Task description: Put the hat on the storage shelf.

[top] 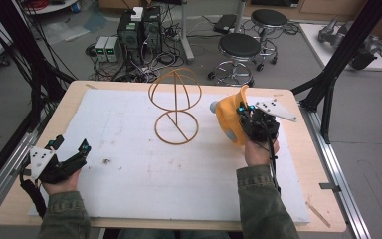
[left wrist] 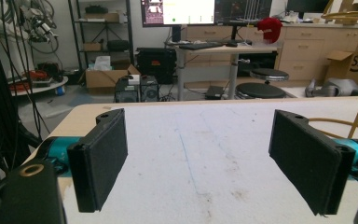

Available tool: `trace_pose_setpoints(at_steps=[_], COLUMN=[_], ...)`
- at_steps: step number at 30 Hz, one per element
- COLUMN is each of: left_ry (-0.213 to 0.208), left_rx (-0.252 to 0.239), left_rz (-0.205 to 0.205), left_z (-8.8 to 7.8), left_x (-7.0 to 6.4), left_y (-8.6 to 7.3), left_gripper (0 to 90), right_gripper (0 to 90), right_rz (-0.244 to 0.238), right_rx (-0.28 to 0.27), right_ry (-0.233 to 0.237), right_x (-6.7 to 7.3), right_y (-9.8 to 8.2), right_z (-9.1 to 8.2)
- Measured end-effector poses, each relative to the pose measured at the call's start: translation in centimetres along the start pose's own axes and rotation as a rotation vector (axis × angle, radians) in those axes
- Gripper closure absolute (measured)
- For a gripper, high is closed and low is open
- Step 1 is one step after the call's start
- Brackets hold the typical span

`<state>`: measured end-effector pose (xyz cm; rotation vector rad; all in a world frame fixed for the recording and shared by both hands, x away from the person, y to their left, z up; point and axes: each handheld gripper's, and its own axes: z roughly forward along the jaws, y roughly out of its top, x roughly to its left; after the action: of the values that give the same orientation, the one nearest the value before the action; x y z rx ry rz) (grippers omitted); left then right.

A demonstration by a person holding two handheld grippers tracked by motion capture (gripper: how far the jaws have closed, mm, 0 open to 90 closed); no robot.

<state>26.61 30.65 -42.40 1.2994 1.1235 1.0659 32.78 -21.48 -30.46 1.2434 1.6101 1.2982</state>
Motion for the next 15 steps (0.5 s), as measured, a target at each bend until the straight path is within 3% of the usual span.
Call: trace_pose_setpoints(at_steps=[6, 10, 15], left_ry=[-0.014, -0.029, -0.042], left_rx=[0.003, 0.001, -0.003], left_rz=[0.000, 0.003, 0.008], left_z=[0.0, 0.1, 0.1], left_x=[-0.2, -0.5, -0.7], left_y=[0.1, 0.1, 0.3], left_gripper=[19.6, 19.5, 19.4], right_gripper=[85.8, 85.8, 85.8], right_rz=[0.005, 0.071, 0.108], right_rx=[-0.056, -0.093, -0.137], right_ry=[0.039, 0.101, 0.160], right_x=[0.4, 0.1, 0.1], right_y=[0.9, 1.3, 1.8], right_z=[-2.0, -3.4, -4.9])
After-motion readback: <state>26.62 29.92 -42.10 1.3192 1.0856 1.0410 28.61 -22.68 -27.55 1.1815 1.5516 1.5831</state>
